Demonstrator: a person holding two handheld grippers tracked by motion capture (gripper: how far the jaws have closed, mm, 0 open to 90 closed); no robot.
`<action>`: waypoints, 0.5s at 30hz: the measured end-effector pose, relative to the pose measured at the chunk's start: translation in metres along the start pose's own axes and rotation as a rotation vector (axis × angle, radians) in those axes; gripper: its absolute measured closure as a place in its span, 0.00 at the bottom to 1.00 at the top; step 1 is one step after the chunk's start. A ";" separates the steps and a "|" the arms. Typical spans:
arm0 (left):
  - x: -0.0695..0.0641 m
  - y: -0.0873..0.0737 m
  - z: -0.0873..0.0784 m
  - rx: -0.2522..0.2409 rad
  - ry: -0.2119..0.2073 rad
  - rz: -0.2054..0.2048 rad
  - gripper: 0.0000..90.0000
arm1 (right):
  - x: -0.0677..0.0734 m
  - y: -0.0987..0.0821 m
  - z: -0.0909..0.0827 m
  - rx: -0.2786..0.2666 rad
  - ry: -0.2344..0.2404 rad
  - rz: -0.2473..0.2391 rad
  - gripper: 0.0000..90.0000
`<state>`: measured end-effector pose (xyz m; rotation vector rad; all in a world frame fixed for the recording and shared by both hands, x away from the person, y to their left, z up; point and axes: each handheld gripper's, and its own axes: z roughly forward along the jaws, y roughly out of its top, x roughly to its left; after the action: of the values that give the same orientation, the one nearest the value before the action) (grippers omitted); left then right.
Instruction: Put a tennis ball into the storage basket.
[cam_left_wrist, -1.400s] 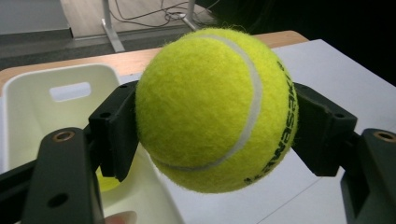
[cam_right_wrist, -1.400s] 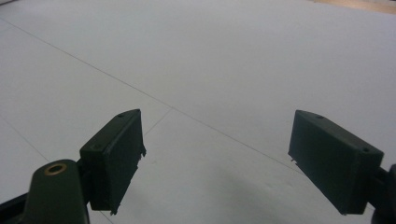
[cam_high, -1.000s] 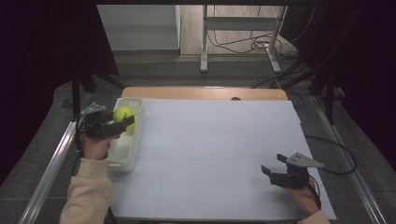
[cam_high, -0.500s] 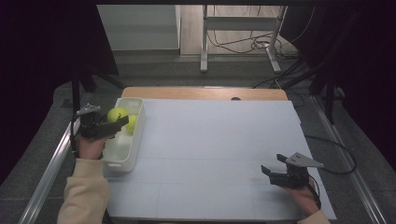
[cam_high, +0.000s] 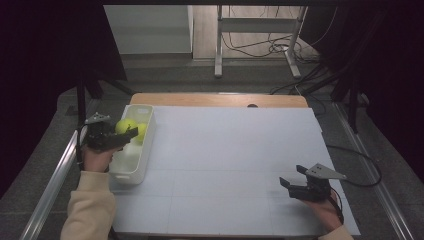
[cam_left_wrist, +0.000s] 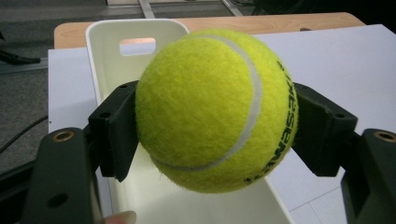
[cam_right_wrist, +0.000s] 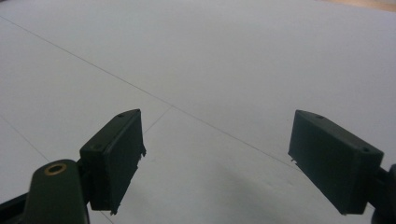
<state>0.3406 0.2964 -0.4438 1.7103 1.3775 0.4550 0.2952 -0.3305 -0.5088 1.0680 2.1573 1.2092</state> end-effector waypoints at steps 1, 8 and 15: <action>0.000 0.000 0.000 0.003 0.000 0.000 0.28 | 0.000 0.000 0.000 0.000 0.000 0.000 0.20; -0.001 -0.001 0.004 0.045 0.022 0.015 0.28 | 0.000 0.000 0.000 0.001 -0.002 -0.001 0.20; 0.000 -0.003 0.008 0.116 0.040 0.037 0.28 | 0.000 0.000 0.000 0.001 -0.002 -0.001 0.20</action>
<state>0.3450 0.2934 -0.4508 1.8319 1.4266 0.4396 0.2951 -0.3304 -0.5088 1.0681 2.1568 1.2059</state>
